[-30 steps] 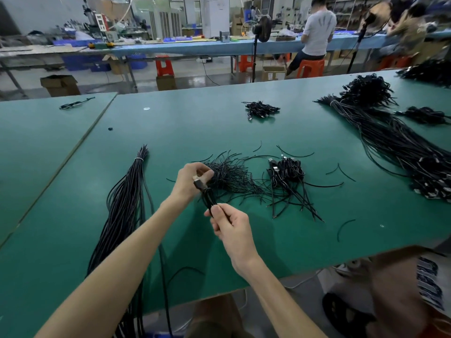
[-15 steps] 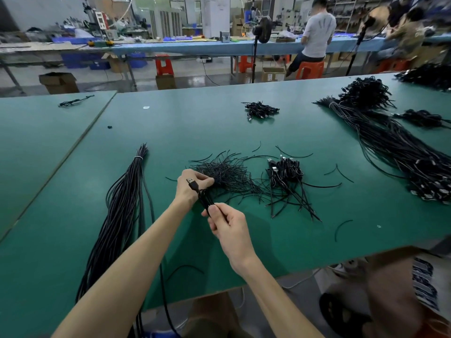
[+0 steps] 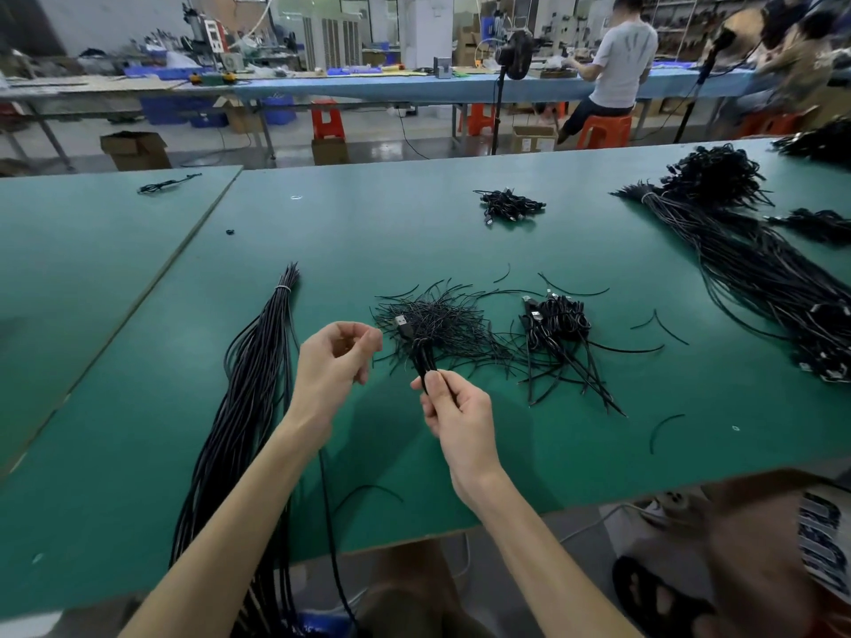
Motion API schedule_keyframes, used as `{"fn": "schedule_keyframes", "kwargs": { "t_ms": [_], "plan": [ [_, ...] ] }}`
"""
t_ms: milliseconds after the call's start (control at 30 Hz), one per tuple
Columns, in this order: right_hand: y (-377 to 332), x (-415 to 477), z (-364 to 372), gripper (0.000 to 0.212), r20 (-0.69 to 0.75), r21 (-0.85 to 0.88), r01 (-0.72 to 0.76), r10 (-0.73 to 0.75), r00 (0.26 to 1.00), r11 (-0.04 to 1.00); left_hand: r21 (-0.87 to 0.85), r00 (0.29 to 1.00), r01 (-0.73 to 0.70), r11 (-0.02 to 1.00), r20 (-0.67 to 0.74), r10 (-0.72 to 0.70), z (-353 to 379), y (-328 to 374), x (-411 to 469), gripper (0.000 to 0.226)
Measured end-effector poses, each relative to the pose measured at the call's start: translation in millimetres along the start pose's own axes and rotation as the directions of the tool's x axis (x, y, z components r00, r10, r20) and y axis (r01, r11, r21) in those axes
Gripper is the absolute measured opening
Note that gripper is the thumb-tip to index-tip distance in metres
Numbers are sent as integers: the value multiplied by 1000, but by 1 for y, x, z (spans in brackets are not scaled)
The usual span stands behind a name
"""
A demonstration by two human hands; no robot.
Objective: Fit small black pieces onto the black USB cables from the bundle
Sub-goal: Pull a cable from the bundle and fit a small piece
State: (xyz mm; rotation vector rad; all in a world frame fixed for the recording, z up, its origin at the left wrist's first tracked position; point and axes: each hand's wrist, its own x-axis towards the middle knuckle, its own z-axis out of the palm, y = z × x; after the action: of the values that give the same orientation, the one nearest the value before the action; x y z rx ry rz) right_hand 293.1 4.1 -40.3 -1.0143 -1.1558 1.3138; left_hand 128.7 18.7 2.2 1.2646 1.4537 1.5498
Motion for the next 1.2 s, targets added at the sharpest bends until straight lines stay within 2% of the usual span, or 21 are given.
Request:
{"fn": "schedule_keyframes", "kwargs": {
  "t_ms": [133,233,367,467,667,767,867,1067,1200],
  "plan": [
    [0,1,2,30,5,-30,17,-17,1000,999,-102,982,-53,993,176,70,-7,9,-22,24],
    [1,1,1,31,14,-103,49,-48,999,993,-44,957,51,998,287,-36,0,8,-26,35],
    [4,0,2,30,39,-198,87,-81,996,976,10,941,172,985,296,-167,8,1,-24,38],
    [4,1,3,31,51,-241,97,-87,995,966,-6,933,213,977,297,-202,8,-5,-20,38],
    [6,3,2,29,98,-282,123,-99,990,952,-54,904,171,984,407,-134,-1,-9,-15,31],
    [7,4,2,28,116,-261,114,-86,990,959,-101,898,136,985,433,-80,0,-12,-18,40],
    [6,2,1,28,158,-203,117,-85,984,972,-184,870,178,967,488,-68,-2,-14,-19,45],
    [5,1,1,28,192,-197,105,-66,979,975,-124,859,158,980,507,-74,-7,-15,-18,36],
    [3,0,0,27,210,-214,86,-40,977,973,-43,866,59,997,499,-29,-12,-16,-17,34]
  ]
}}
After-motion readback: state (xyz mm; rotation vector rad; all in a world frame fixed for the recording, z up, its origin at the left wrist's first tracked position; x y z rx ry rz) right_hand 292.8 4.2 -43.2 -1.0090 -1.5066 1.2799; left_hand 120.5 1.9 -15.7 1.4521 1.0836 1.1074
